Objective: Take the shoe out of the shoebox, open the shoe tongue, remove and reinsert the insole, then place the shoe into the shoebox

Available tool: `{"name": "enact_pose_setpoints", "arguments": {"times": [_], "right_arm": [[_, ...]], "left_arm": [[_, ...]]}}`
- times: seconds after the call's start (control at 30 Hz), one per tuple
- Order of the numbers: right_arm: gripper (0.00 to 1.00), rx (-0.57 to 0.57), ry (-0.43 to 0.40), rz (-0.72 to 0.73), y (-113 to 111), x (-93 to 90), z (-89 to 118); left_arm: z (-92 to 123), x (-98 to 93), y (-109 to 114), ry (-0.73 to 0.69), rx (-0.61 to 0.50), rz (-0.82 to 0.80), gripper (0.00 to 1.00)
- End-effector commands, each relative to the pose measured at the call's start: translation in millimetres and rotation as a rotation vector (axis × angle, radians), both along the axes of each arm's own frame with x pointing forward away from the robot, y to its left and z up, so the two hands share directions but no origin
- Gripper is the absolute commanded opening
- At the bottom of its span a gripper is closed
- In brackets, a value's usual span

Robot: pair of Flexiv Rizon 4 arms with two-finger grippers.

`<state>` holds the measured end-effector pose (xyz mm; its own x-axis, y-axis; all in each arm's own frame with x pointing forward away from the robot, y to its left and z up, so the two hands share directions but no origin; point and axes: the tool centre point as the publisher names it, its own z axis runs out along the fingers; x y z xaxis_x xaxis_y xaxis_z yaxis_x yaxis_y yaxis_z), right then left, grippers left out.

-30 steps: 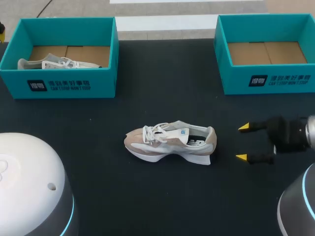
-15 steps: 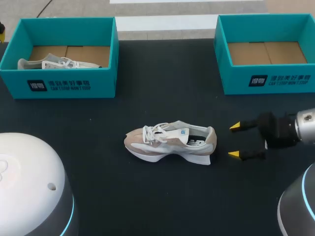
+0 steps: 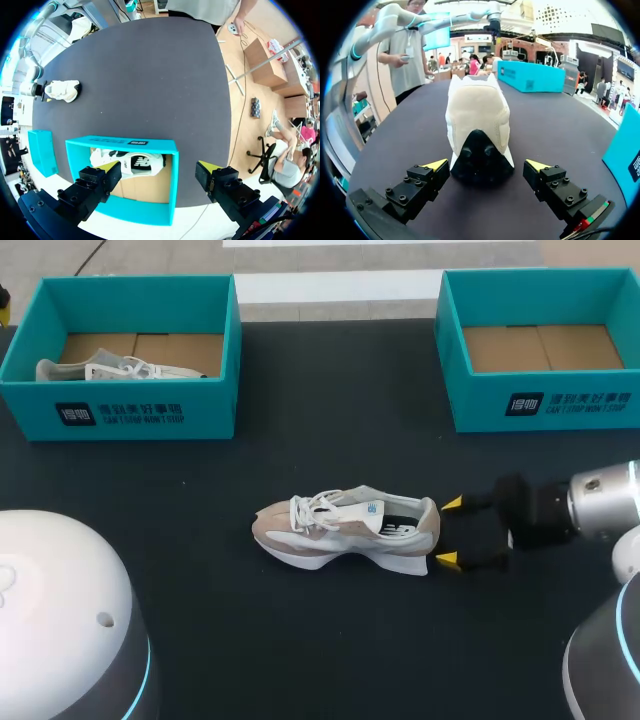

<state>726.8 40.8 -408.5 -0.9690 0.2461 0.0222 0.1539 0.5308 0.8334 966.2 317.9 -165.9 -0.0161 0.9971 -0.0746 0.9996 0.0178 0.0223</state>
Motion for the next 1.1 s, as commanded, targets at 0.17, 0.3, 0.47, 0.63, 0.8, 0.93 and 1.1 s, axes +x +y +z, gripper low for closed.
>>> {"name": "enact_pose_setpoints", "arguments": {"times": [0.17, 0.3, 0.47, 0.63, 0.8, 0.93, 1.1], "right_arm": [[1.00, 0.012, 0.017, -0.004, 21.1, -0.1, -1.3], [1.00, 0.023, 0.026, -0.003, 30.6, 0.2, -2.9], [1.00, 0.033, 0.023, -0.003, 39.1, 2.5, -3.1], [1.00, 0.041, 0.018, 0.004, 47.2, 7.0, -5.9], [1.00, 0.046, 0.022, 0.012, 56.2, 9.4, -11.7], [1.00, 0.057, 0.023, 0.017, 62.2, 11.3, -14.5], [1.00, 0.067, 0.025, 0.026, 70.1, 12.0, -16.4]], "left_arm": [[0.0, -1.8, -0.2, -0.004, 0.003, 0.000, 1.00], [0.0, -1.8, -0.2, -0.004, 0.003, 0.000, 1.00], [0.0, -1.8, -0.2, -0.004, 0.003, 0.000, 1.00], [0.0, -1.8, -0.2, -0.004, 0.003, 0.000, 1.00], [0.0, -1.8, -0.2, -0.004, 0.003, 0.000, 1.00], [0.0, -1.8, -0.2, -0.004, 0.003, 0.000, 1.00], [0.0, -1.8, -0.2, -0.004, 0.003, 0.000, 1.00]]}}
